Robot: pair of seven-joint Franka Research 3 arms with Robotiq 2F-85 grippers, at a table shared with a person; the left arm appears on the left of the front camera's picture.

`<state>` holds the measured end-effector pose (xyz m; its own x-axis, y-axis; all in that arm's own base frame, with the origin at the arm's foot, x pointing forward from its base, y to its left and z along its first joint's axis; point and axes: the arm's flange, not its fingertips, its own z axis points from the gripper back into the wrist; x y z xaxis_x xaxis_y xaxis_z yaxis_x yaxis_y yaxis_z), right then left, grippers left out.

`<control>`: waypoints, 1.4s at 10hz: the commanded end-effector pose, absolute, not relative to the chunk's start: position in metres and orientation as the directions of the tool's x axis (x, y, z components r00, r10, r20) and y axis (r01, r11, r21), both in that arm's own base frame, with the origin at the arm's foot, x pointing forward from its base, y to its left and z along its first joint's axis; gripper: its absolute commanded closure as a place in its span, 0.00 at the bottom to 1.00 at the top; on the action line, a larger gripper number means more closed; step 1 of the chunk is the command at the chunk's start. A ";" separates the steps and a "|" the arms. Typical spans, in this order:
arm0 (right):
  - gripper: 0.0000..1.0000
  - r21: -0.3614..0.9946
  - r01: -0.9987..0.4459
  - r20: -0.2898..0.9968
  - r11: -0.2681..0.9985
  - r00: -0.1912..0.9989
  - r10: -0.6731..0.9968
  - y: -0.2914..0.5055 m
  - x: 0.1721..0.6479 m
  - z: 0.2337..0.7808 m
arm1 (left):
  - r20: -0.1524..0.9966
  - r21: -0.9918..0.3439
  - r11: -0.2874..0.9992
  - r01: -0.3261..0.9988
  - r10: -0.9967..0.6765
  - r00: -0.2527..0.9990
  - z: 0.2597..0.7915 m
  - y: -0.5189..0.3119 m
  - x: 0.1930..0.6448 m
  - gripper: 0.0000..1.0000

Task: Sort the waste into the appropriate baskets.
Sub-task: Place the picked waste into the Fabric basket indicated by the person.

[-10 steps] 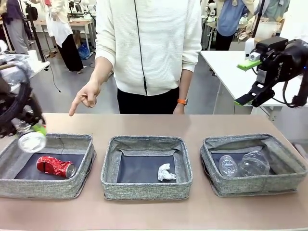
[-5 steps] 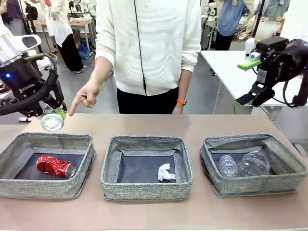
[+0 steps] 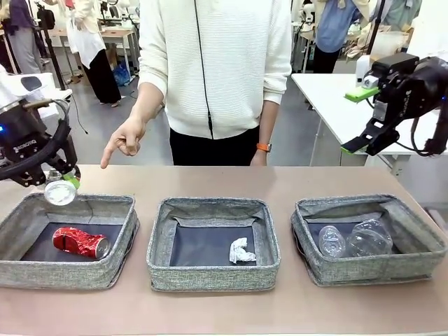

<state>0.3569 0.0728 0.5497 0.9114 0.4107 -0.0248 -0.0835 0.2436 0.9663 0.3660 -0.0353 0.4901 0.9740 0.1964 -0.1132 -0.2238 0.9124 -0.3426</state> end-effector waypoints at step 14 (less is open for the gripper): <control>0.00 0.970 -0.090 -0.006 0.225 0.919 0.394 0.075 0.357 0.550 | -0.113 -0.519 0.831 -0.199 0.164 0.980 0.485 -0.016 0.357 0.00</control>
